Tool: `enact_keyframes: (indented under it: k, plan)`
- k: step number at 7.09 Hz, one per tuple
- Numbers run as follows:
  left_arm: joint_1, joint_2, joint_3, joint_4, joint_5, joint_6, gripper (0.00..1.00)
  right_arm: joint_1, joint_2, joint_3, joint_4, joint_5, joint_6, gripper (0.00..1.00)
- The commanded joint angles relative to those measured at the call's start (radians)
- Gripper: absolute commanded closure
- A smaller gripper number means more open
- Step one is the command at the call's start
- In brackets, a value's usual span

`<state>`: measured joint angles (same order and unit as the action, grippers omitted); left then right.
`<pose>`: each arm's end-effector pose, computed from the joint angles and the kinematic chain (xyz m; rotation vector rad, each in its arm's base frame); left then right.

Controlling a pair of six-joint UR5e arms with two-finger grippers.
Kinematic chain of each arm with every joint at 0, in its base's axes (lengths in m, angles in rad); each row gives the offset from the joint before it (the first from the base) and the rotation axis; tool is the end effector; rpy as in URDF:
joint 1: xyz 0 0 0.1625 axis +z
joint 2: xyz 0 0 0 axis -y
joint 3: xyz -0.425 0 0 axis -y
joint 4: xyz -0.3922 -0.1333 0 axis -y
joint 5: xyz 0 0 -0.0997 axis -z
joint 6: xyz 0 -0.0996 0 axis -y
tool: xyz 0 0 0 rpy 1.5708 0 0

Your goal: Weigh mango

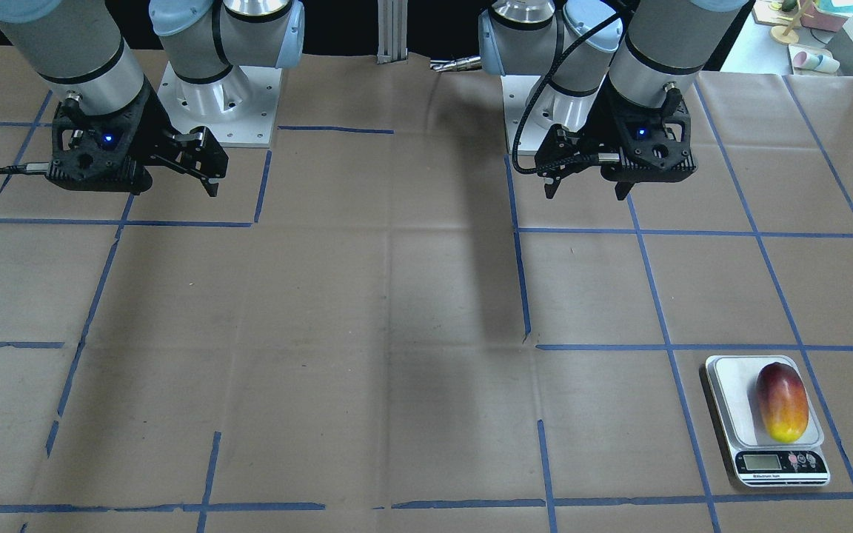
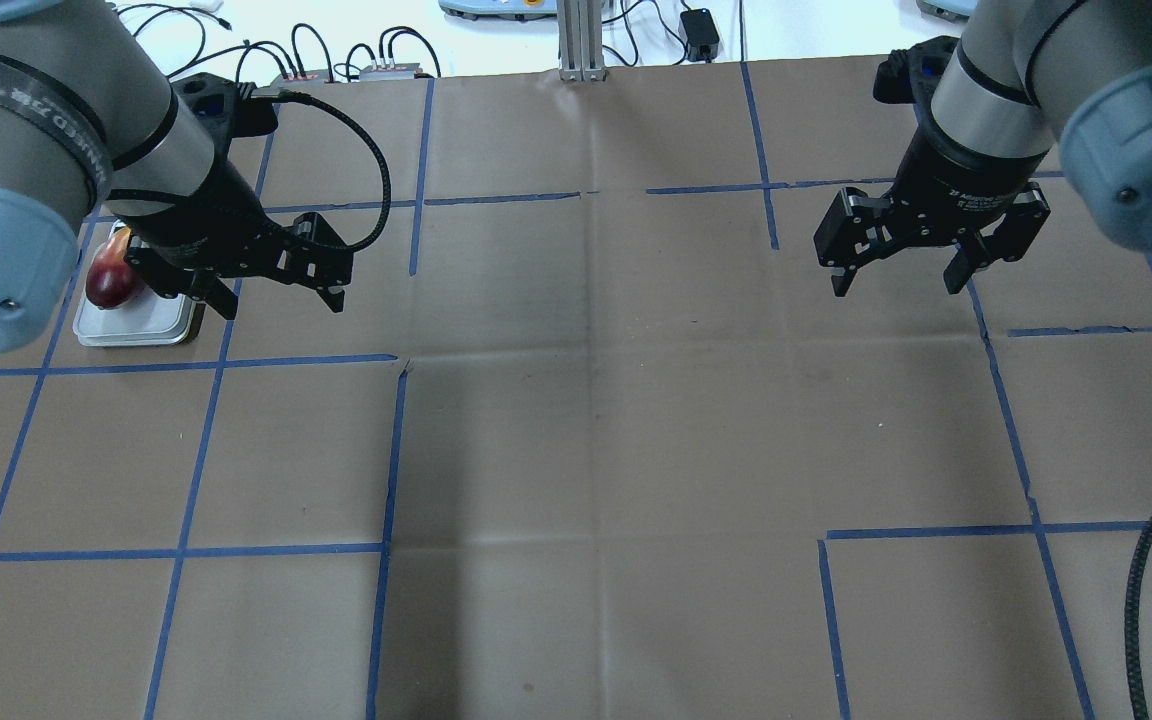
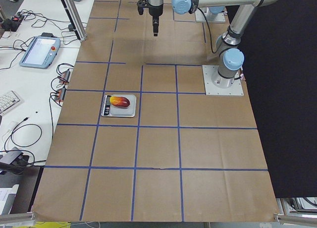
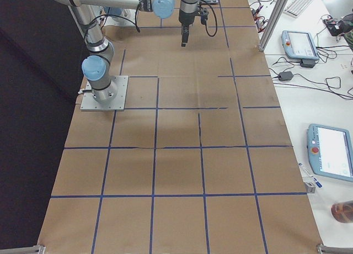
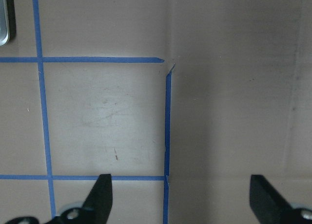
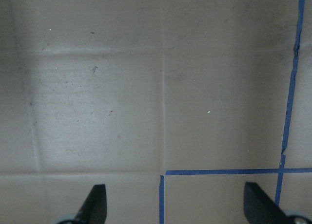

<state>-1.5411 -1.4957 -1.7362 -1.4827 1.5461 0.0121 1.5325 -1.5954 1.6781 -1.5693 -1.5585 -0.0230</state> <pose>-0.1221 -0.4620 0.4511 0.0275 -3.1167 -0.0026 0.1164 -0.4762 0.4473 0.0247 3.1239 0.1309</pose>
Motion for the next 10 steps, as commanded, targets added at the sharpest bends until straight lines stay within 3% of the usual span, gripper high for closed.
enact_keyframes:
  k: [1,10]
  plan:
    - [0.001,0.002,-0.005,0.002,0.0,0.0,0.0,0.0,0.0,0.0,0.0,0.0,0.0,0.0]
    - [0.001,-0.001,-0.005,0.004,0.0,-0.003,0.0,0.0,0.0,0.0,0.0,0.0,0.0,0.0]
